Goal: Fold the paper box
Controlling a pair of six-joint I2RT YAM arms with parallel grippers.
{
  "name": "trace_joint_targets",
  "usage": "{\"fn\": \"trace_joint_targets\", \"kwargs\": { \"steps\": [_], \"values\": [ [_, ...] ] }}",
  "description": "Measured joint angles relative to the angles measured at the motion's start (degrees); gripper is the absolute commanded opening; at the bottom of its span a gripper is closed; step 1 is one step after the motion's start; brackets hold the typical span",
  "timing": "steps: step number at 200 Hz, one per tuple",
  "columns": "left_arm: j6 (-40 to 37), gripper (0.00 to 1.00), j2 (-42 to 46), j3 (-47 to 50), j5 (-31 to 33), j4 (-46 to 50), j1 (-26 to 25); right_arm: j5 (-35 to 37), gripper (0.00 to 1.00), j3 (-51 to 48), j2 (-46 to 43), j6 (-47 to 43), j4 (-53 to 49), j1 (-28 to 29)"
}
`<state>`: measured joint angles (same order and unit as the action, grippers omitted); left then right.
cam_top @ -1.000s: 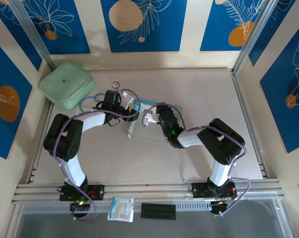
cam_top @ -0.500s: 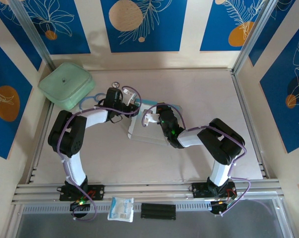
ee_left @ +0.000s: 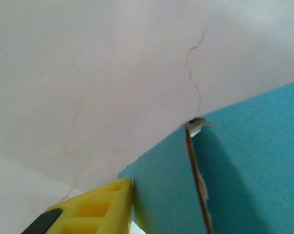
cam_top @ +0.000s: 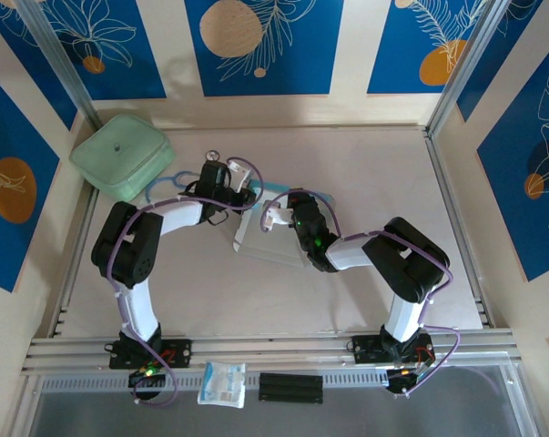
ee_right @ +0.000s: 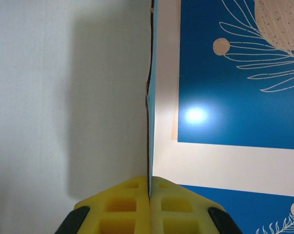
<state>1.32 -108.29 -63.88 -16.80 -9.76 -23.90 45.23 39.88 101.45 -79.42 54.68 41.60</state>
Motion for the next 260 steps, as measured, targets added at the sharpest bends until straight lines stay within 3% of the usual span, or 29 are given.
{"fn": "trace_joint_targets", "kwargs": {
  "steps": [115, 129, 143, 171, 205, 235, 250, 260],
  "values": [
    [3.37, 0.07, -3.85, -5.40, 13.16, 0.02, -4.61, 2.36, 0.00, 0.24, 0.00, 0.63, -0.74, -0.17],
    [3.43, 0.08, -4.50, -6.91, 14.99, 1.40, -5.31, 2.47, 0.00, 0.26, 0.00, 0.87, -0.76, -0.31],
    [4.07, 0.16, -5.27, -7.98, 16.52, 1.81, -5.77, 2.73, 0.00, 0.26, 0.00, 1.07, -0.79, -0.44],
    [5.35, 0.18, -7.30, -9.20, 17.53, 2.12, -5.90, 2.78, 0.00, 0.26, 0.00, 1.29, -0.76, -0.44],
    [5.64, 0.00, -8.44, -10.10, 17.51, 2.58, -5.92, 2.56, 0.00, 0.28, 0.00, 1.29, -0.74, -0.42],
    [5.73, 0.00, -8.59, -10.54, 17.51, 3.04, -5.97, 2.60, 0.00, 0.31, 0.00, 1.46, -0.76, -0.44],
    [5.75, 0.18, -8.59, -10.54, 17.51, 3.06, -5.97, 2.62, 0.00, 0.31, 0.00, 1.44, -0.76, -0.44],
    [6.36, 0.24, -8.59, -10.54, 17.66, 3.10, -5.97, 2.60, 0.00, 0.31, 0.00, 1.44, -0.74, -0.44]
  ]
}}
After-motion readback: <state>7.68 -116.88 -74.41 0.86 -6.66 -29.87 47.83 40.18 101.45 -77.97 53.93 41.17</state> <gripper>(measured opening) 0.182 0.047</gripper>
